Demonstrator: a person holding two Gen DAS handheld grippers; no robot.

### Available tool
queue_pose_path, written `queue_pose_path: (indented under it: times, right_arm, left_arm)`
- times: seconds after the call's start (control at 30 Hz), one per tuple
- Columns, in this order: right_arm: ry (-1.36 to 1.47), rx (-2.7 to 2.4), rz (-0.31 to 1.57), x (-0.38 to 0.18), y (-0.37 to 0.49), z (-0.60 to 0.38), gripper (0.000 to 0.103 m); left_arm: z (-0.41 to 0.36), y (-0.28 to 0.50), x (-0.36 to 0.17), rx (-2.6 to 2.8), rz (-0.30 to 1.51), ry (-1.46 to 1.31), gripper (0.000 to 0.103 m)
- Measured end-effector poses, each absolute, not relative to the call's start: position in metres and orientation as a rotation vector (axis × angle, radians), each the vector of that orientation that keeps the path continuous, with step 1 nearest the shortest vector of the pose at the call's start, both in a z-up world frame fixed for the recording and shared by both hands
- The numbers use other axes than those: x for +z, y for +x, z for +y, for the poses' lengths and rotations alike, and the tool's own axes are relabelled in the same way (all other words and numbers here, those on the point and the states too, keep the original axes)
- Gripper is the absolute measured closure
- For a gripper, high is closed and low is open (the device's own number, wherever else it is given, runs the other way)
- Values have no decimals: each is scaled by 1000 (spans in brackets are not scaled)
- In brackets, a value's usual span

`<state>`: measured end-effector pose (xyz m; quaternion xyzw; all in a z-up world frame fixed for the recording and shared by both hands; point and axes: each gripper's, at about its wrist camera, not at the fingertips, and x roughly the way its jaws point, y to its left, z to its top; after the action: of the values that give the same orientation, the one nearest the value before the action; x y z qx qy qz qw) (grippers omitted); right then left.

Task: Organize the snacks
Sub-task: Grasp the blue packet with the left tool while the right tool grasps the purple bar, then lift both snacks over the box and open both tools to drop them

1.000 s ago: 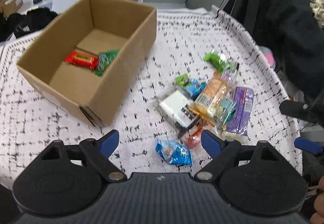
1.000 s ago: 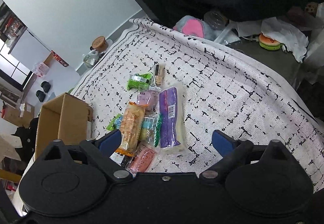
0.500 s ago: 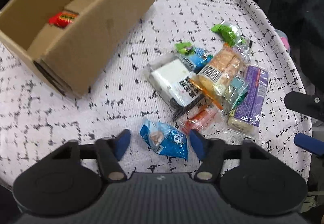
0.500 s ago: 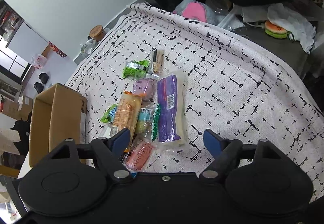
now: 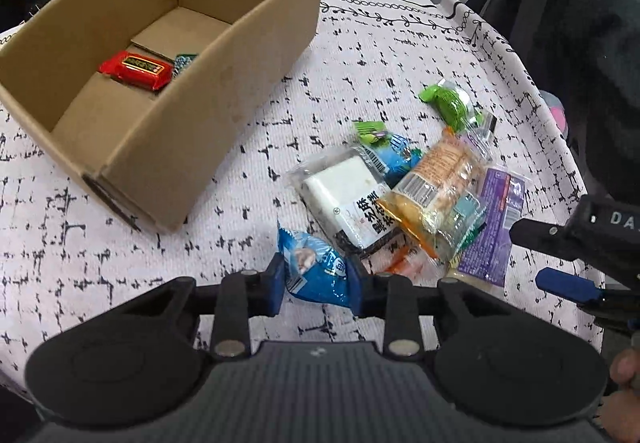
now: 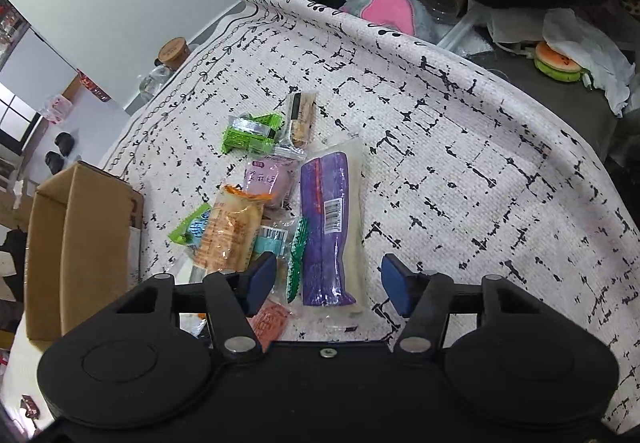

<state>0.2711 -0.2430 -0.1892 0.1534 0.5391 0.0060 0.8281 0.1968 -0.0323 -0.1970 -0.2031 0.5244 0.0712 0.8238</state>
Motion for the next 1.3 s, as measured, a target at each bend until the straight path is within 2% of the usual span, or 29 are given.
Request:
queue_pose_path:
  times: [0.17,0.3,0.43,0.67,0.93,1.1,1.2,1.3]
  right_arm:
    - [292,-13,1174,-202,280,-238,52]
    - [263,-28,1206,-215,283,-233,53]
    - [281,10,1223,-223,281,-234,74]
    - [307,12,1212,-212,262,-242,83]
    - [413,-14,1192,-194,238,-264,86]
    - [384,-38,1227,-200,240,-262,86]
    - [375,-71,1271,-209,244,-261,81]
    - [343,-81,1274,-211,247,-257,65]
  left_arm:
    - [-28,201,-189,150,1103,-428,73]
    - [-29,201,-183,143,1087,-415,73]
    - [-31,200,-180,145,1072,-399,73]
    - [-26,189,-161,139,1041,-391,73]
    - [-27,173,-145,136,1015,-389,73]
    - [-26,168,-144,137,1007,-401,73]
    - [-26,167,-145,136,1011,-406,73]
    - [-27,168,-147,132,1019,-402,73]
